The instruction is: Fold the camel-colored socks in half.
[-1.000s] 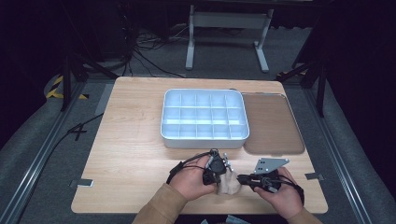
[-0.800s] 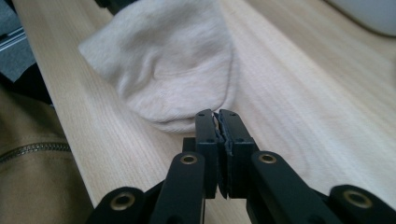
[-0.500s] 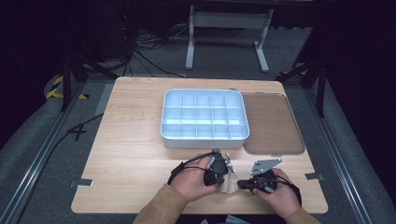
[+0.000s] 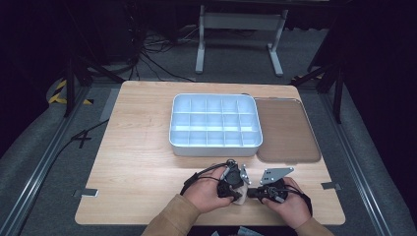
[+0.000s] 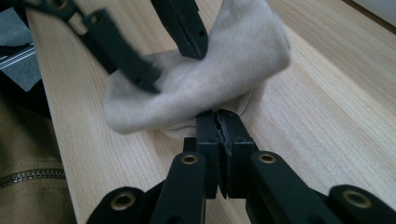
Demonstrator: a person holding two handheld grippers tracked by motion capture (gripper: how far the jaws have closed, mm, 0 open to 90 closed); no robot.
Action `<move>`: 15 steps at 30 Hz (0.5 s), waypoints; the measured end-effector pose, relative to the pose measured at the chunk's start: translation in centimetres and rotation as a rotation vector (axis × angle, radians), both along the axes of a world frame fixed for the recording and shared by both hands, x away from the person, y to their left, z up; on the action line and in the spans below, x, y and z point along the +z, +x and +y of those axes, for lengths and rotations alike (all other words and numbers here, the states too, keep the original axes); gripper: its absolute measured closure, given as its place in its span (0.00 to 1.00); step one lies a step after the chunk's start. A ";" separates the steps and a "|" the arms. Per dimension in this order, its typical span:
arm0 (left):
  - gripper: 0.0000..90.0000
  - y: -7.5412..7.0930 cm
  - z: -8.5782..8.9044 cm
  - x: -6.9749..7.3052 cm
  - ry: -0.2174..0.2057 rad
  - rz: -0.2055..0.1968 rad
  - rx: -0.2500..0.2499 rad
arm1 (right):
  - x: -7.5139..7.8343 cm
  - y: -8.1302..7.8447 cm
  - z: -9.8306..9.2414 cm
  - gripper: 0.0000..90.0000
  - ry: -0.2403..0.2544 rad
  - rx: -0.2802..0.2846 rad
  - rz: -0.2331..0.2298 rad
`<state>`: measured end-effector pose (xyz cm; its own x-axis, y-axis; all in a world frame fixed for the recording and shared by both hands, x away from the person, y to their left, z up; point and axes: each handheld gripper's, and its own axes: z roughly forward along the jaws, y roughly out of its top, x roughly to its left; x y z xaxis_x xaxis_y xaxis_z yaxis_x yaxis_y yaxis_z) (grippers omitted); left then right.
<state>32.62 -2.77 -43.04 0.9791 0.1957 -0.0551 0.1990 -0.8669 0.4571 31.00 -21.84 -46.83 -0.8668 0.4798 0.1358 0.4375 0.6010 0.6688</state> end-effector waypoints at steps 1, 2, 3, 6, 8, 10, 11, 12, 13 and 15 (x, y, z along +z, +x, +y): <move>0.65 0.0 -0.1 -0.1 0.000 0.002 -0.003 | 0.0 0.0 0.0 0.97 -0.004 0.001 -0.002; 0.63 0.0 -0.1 -0.1 0.000 0.002 -0.003 | 0.0 0.0 0.0 0.97 -0.004 0.001 -0.002; 0.63 0.1 -0.1 -0.2 0.003 0.006 -0.005 | 0.0 0.0 0.0 0.97 -0.006 0.001 -0.003; 0.63 0.2 0.0 -0.4 0.001 0.014 0.002 | 0.0 0.0 -0.1 0.96 -0.009 0.002 -0.002; 0.63 0.3 0.2 -0.5 0.000 0.029 0.012 | 0.3 0.0 -0.4 0.94 -0.005 -0.010 -0.002; 0.60 0.2 0.1 -0.6 0.001 0.027 0.002 | 0.8 -0.1 -0.8 0.91 0.005 -0.031 -0.007; 0.59 0.2 0.1 -0.6 0.001 0.027 0.002 | 0.8 -0.1 -0.8 0.91 0.005 -0.031 -0.007; 0.59 0.2 0.1 -0.5 0.006 0.026 -0.008 | 0.9 -0.1 -0.9 0.90 0.013 -0.039 -0.013; 0.57 0.2 0.1 -0.5 0.007 0.028 -0.008 | 1.5 -0.1 -1.1 0.86 0.039 -0.064 -0.027; 0.57 0.2 0.1 -0.6 0.006 0.031 -0.005 | 1.7 -0.2 -1.1 0.83 0.048 -0.071 -0.033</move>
